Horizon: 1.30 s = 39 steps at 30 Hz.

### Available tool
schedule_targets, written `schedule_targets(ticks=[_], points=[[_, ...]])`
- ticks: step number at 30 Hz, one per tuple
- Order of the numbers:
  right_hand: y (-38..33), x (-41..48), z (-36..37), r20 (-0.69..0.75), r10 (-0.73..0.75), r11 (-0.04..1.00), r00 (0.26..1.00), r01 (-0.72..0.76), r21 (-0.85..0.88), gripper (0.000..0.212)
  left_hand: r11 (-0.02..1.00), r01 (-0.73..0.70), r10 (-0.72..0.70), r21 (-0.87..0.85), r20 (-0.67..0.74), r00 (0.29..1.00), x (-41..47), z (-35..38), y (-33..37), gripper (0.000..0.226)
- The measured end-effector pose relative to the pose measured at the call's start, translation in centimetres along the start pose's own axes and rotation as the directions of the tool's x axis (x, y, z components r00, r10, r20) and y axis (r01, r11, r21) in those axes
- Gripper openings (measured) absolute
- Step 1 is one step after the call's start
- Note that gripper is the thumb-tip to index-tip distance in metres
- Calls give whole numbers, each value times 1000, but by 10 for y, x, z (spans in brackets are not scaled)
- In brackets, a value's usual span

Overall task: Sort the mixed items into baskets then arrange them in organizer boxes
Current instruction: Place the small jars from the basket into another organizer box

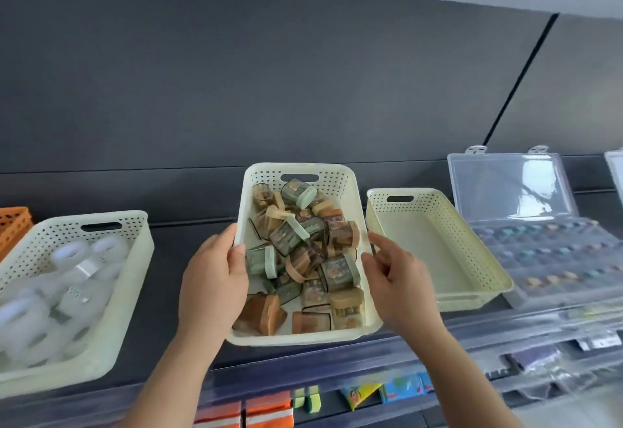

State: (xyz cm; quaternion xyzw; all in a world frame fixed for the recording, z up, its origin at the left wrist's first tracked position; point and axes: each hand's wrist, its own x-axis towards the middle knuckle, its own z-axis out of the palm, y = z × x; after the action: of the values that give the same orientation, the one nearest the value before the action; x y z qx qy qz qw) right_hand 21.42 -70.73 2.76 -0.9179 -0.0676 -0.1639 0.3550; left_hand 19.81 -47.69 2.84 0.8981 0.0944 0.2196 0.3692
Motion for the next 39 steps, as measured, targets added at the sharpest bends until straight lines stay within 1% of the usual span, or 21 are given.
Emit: schedule_targets(ticks=[3,8,15,19,24,31,35,39], points=[[19,-6,-33,-44,45,999,998,-45,11,32,998,-53,53,-30,4,999,-9,11,36,40],[62,-24,-102,-100,78,997,992,-77,8,34,992,-113,115,-60,30,993,-35,47,103,39],[145,-57,-205,-163,139,987,977,-151,-62,36,975,-179,194,-132,106,975,-91,125,196,39],[190,-75,-252,-191,187,972,964,-209,-104,37,968,-187,215,-168,170,962,-115,168,241,39],[240,-86,-304,-267,248,950,931,-287,-121,35,946,-240,290,-218,234,928,-134,216,298,39],[309,-70,-362,-338,302,926,892,-358,-120,31,924,-296,356,-243,261,897,-133,291,371,39],[355,-46,-389,-381,309,919,871,-376,-114,27,916,-300,372,-266,284,884,-125,341,409,40],[401,-16,-414,-372,312,920,874,-376,-112,28,912,-305,380,-275,281,881,-111,393,441,39]])
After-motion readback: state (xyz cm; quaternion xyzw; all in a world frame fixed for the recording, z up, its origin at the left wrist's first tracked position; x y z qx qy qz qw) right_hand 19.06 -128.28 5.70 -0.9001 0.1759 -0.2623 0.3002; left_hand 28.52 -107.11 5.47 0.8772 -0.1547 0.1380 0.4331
